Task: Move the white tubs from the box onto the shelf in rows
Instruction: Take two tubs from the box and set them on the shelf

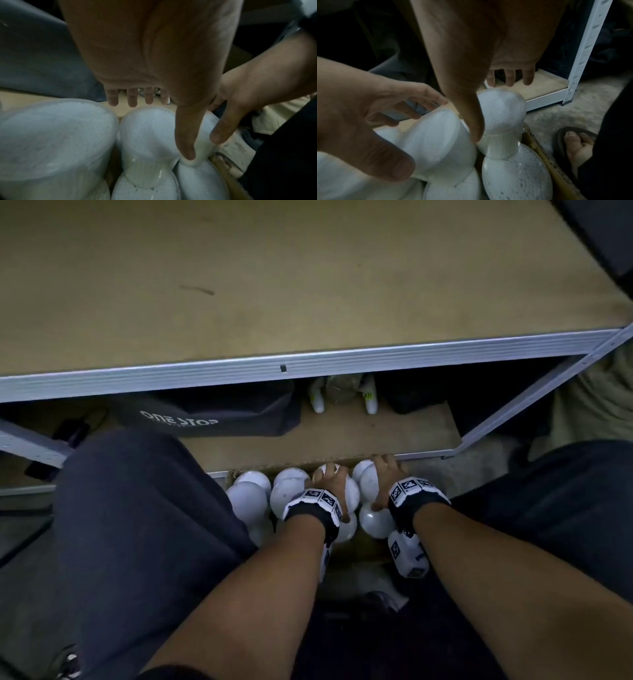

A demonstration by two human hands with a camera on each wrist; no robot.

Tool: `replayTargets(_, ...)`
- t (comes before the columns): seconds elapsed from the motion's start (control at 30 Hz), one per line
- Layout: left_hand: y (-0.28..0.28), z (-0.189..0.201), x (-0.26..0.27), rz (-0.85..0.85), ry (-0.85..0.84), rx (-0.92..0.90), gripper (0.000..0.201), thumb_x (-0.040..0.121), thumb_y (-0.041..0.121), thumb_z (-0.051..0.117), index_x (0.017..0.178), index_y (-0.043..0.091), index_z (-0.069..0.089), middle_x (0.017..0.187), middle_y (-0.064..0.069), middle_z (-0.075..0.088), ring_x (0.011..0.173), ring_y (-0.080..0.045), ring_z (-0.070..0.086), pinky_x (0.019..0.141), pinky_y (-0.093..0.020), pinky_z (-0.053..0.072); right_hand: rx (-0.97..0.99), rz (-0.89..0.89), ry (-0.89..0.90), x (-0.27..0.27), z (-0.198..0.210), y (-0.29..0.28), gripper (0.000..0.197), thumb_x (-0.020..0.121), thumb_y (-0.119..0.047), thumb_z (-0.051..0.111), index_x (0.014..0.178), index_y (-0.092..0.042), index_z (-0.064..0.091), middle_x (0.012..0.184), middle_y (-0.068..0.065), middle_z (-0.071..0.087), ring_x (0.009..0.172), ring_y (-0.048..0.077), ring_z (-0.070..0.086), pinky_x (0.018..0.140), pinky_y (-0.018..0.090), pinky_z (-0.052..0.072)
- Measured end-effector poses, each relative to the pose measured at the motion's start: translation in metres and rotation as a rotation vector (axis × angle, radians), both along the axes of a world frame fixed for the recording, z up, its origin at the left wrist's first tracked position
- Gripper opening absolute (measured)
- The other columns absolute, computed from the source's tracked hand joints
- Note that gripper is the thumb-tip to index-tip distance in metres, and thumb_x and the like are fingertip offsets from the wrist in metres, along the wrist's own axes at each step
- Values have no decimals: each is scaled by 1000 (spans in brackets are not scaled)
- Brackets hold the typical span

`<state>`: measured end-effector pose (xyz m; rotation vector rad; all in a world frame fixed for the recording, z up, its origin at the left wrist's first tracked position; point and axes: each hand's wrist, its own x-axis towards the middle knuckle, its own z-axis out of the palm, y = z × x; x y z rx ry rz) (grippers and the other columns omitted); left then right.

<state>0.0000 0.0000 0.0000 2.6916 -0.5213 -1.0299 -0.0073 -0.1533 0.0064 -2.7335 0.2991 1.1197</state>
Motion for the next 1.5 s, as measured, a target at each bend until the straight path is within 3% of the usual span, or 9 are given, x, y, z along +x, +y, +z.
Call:
replayTargets(0.13,-6,-14,-1,-40,-69,59,102,57,42,84,140,25,27,140,-4,32,131,-30,34,105,-48,35,-42,-20,21,1,-15,1,126,57,-35,87,151,-27,3,159,5,-5,145,34,18,114,46,33)
replayTargets(0.4,-12,-23,0,-32,-57,31,95,61,23,82,138,19,28,140,-6,31,129,-30,33,106,-43,35,-30,-113,-4,2,-17,6,102,59,-19,83,141,-30,23,154,1,5,139,37,18,107,47,40)
replayTargets(0.53,-16,-15,4,22,-57,7,89,59,21,83,132,14,33,136,-8,34,128,-29,37,109,-38,36,-37,-120,14,1,-6,7,105,59,-22,84,144,-26,22,153,1,7,140,36,20,107,47,39)
replayTargets(0.67,-16,4,9,50,-47,4,89,58,21,84,131,13,35,135,-9,35,127,-32,37,108,-40,37,-36,-139,-24,3,12,10,94,62,-25,81,139,-26,28,145,4,20,136,36,26,107,45,40)
replayTargets(0.83,-16,44,18,116,-73,-88,81,59,19,80,127,19,36,132,-3,34,123,-32,37,98,-48,44,-63,-155,-85,9,53,10,93,68,-26,75,145,-22,23,150,8,17,140,41,20,108,47,38)
replayTargets(0.93,-11,71,21,119,-131,-156,78,61,18,79,126,20,36,130,-2,33,119,-35,39,99,-42,42,-25,-113,-131,8,83,5,93,70,-24,71,148,-22,20,155,8,12,144,41,12,108,52,35)
replayTargets(1.1,0,127,17,112,-220,-203,81,60,25,82,128,20,37,130,-6,32,118,-36,36,98,-39,40,-53,-88,-253,8,149,9,96,57,-28,83,139,-25,33,138,6,27,131,42,26,95,50,45)
replayTargets(1.23,12,177,8,92,-295,-285,82,61,29,80,131,26,38,127,-7,31,115,-33,38,99,-37,40,-60,-88,-364,0,196,9,93,59,-31,84,138,-28,35,137,5,29,128,40,30,96,52,40)
replayTargets(1.5,37,263,-7,105,-479,-522,79,56,32,81,126,27,45,129,3,39,120,-26,45,100,-39,44,37,-77,-538,-25,286,11,93,57,-36,81,138,-33,35,138,3,38,129,38,34,98,46,46)
